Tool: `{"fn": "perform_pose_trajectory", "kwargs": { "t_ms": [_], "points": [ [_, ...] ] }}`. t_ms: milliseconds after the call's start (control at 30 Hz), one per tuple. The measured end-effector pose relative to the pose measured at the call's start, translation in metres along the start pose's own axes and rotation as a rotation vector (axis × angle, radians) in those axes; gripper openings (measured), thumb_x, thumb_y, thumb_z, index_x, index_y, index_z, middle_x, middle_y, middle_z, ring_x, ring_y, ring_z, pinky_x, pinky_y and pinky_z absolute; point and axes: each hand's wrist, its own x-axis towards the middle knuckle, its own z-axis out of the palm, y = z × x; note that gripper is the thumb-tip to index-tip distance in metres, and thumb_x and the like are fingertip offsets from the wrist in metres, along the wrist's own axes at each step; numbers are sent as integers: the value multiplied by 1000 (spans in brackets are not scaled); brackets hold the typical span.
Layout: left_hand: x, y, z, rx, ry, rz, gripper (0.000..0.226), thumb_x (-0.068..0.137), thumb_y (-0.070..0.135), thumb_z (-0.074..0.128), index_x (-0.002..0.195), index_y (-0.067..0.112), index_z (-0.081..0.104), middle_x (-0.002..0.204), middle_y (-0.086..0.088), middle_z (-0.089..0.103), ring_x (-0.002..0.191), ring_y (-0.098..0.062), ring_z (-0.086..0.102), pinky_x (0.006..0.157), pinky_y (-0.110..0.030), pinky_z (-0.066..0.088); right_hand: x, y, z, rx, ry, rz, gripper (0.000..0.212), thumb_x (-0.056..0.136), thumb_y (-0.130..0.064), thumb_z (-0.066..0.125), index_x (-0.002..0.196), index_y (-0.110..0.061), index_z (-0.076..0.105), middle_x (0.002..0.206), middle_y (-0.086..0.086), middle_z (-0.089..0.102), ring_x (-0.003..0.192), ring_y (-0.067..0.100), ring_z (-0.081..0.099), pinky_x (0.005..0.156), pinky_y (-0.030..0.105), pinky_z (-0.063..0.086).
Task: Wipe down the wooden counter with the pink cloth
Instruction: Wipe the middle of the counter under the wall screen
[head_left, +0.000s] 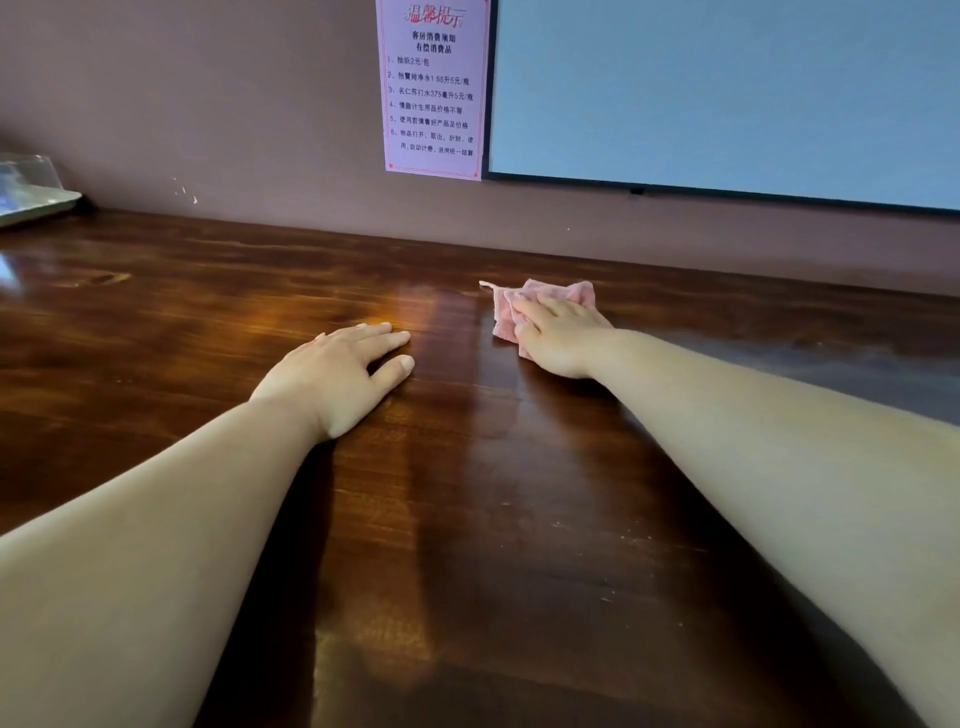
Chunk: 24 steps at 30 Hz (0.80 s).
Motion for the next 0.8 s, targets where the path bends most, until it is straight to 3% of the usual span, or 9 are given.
{"fn": "perform_pose_trajectory", "kwargs": {
  "t_ms": [167,267,367,500,667,800],
  "points": [
    [1,0,1,-4,4,17,52,96,60,31,145,44,35,156,18,25,145,-6,17,117,-34,12,-46,6,23,30,-9,-202,56,106,-41,10,161,-36,3,170,-3,0,156,20,-7,125,44,-4],
    [0,0,2,56,7,0,54,96,61,29,145,42,36,156,15,26,146,-8,14,119,-38,7,-35,2,16,33,-9,-152,55,106,-38,10,162,-35,9,169,-4,6,156,21,0,125,43,0],
    [-3,9,-3,262,70,-137,54,98,60,20,146,41,35,159,7,23,148,-14,6,118,-46,-4,-24,-15,8,8,-1,-62,55,107,-36,8,162,-32,8,169,-2,7,155,25,2,125,46,3],
    [-7,34,-10,420,-22,-159,49,104,39,16,150,29,30,157,2,29,148,-19,11,118,-49,-8,-56,-13,23,7,-23,-165,56,106,-42,6,162,-34,2,170,-5,-2,156,18,-5,125,45,-2],
    [-22,46,-9,223,-25,-202,51,101,45,31,147,24,36,156,1,31,146,-19,16,117,-47,1,-50,-13,16,46,-24,-120,55,107,-41,3,162,-35,7,170,-4,4,156,20,0,125,44,1],
    [-43,50,4,106,-32,-259,58,101,51,25,152,25,23,161,5,17,148,-16,7,118,-45,-1,-54,-25,10,36,-31,-52,55,107,-36,8,162,-33,3,170,-2,-2,156,22,-4,125,44,-1]
  ]
}}
